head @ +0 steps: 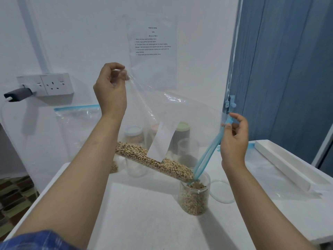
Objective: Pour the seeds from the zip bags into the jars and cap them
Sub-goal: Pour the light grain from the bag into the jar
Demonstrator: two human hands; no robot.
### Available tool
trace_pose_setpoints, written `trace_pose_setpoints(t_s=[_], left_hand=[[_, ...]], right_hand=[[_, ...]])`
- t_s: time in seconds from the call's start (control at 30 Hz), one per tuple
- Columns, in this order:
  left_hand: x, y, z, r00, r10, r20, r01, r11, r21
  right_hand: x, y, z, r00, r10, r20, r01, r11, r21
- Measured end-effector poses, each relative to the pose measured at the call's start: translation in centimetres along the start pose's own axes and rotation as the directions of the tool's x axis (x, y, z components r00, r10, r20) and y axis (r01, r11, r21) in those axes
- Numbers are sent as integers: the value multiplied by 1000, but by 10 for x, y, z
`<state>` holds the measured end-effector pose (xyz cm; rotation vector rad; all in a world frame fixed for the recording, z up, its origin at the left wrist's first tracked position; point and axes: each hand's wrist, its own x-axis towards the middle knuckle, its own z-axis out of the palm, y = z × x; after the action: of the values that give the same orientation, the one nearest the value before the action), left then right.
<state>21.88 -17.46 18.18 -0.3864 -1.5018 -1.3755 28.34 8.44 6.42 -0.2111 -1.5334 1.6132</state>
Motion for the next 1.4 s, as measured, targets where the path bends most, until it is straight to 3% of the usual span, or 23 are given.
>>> trace_pose_setpoints(t_s=[0.7,0.97,1.4], left_hand=[[-1,0,-1,996,7,88,-7,1000,-4],[-2,-6,0,994,-103,20,104,994,-41],[0,-6,3,987,-113,112,113,994,7]], right_hand=[[-3,4,4,1000,16,10,-16,1000,-4],[-2,7,4,1000,24,13,-24,1000,-1],[-1,10,7,1000,17,10,-17,1000,-9]])
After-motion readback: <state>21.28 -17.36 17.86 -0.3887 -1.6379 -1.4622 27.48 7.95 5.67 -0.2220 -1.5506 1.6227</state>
